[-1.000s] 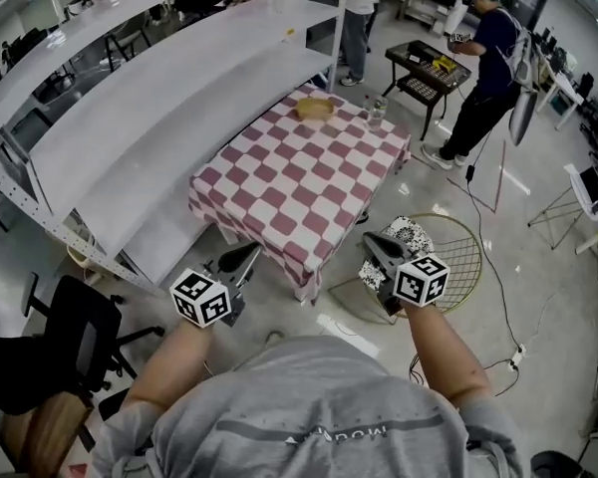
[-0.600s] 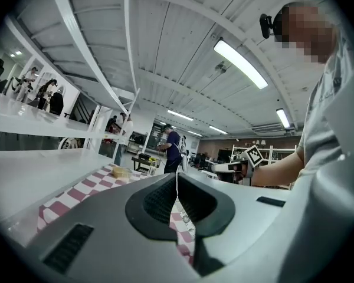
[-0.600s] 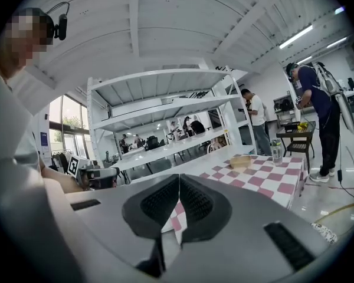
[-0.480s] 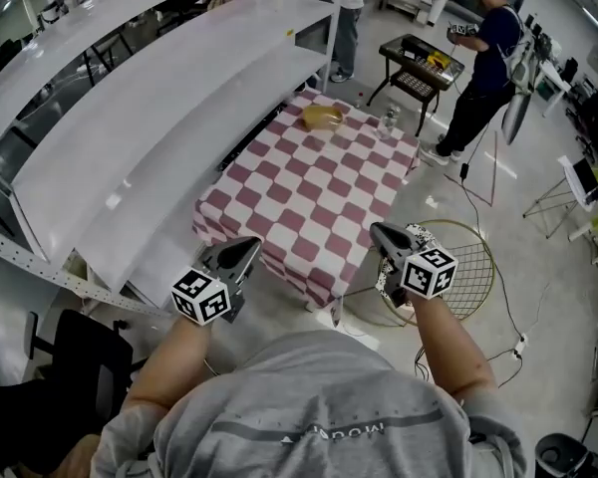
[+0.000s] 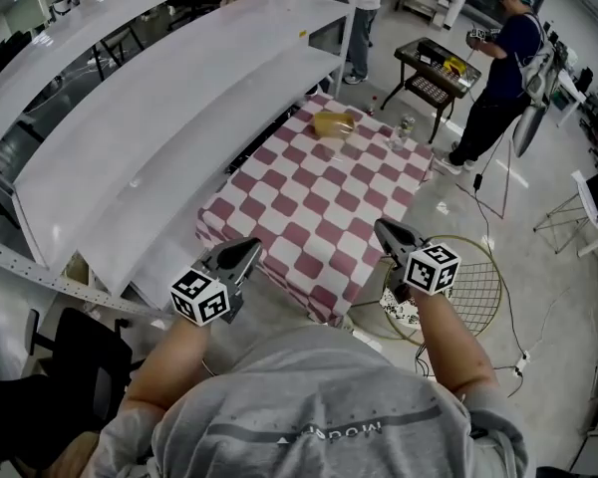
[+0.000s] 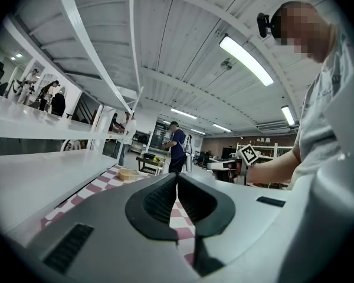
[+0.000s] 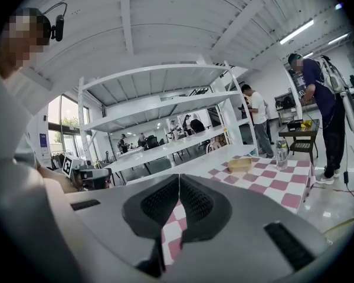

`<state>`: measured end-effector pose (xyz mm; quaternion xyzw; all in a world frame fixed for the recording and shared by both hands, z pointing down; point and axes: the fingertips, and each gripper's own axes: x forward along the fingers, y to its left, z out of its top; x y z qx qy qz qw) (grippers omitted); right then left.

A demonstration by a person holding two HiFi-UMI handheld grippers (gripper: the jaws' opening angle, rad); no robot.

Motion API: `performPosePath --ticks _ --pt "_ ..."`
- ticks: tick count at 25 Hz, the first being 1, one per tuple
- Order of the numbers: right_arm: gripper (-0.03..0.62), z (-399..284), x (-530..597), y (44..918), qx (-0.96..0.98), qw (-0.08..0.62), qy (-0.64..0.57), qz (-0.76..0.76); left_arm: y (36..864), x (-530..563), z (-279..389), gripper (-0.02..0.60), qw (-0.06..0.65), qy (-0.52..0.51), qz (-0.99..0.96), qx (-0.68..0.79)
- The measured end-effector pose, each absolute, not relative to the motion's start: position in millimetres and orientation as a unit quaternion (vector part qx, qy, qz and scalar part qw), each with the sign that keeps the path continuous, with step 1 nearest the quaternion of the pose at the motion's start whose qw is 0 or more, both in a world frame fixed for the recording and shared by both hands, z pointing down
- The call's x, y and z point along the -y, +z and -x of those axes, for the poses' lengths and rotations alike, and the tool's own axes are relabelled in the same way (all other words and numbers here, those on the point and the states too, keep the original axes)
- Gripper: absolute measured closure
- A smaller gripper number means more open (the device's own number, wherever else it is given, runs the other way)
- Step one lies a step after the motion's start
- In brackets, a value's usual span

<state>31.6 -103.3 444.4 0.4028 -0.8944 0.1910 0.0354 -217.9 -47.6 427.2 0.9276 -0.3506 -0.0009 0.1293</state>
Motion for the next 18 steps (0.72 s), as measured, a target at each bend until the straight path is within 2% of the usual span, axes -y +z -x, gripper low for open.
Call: performPosePath --ticks 4,9,18 --pt "0.568 -43.2 144.6 454.3 0.902 0.032 0.194 -0.384 431.2 72.2 205.6 0.561 0.123 0.008 -0.92 0.372" --pt "0.568 -91.6 213.0 458.2 0.909 0.029 0.21 -0.36 430.9 132.2 152.9 0.561 0.149 0.008 -0.905 0.399" --pt "0.568 -115.5 312.0 503.7 0.919 0.068 0.221 -0.32 460.4 228.2 106.6 0.562 0.157 0.021 -0.883 0.443"
